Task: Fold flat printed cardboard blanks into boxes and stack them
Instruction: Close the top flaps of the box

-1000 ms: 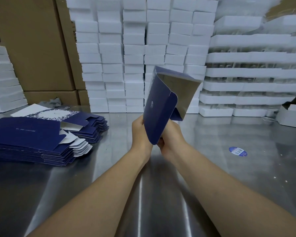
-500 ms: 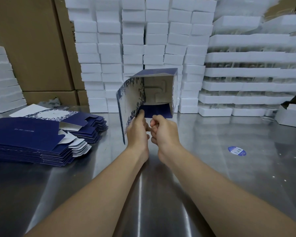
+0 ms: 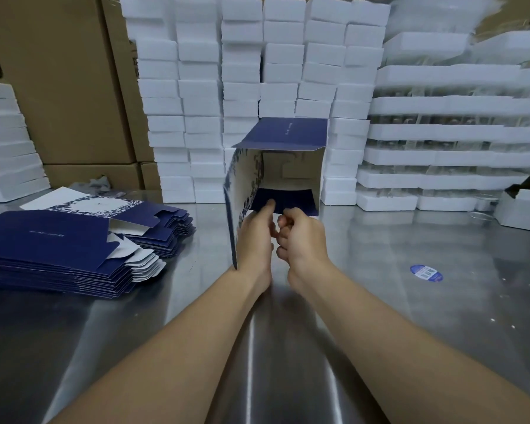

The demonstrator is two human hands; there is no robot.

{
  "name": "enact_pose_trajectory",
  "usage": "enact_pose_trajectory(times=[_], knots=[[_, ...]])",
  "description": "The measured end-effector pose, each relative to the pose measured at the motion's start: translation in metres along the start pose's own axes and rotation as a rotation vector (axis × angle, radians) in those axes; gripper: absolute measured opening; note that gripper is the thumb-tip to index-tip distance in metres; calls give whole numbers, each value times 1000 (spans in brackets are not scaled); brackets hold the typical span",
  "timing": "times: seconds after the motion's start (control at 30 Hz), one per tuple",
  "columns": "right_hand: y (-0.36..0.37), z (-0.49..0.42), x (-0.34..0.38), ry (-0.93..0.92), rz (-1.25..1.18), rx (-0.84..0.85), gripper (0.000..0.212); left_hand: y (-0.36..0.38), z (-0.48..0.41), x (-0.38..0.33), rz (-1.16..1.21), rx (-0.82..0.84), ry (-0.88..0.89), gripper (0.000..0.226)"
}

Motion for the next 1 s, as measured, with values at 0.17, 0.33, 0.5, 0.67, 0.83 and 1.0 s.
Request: enact_pose_trajectory(times=[0.17, 0.33, 0.5, 0.67, 0.83, 1.0], knots=[[-2, 0, 0, -11, 71, -6, 37, 2, 2, -2, 29, 33, -54, 54], [-5, 0, 0, 2, 61, -82, 39, 1, 3, 2, 41, 1, -54, 47], [-1, 0, 3, -32, 57, -60, 38, 3, 3, -3, 41, 46, -42, 47], [-6, -1, 0, 11, 140, -89, 33, 1, 1, 1, 34, 22, -64, 47], [-4, 0, 1, 12, -34, -79, 34, 3, 0, 5, 92, 54, -104, 38], [-7, 1, 3, 24, 17, -77, 30, 2, -2, 7, 63, 53, -132, 36]])
Point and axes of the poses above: each hand's wrist, its own z-axis away from the middle knuckle, its own y-axis out of the palm, x = y × z, the point moved 2 cm from there along -z, towards the middle knuckle, and after that the axes turned 8 degrees about z, right-handed, at the moved point
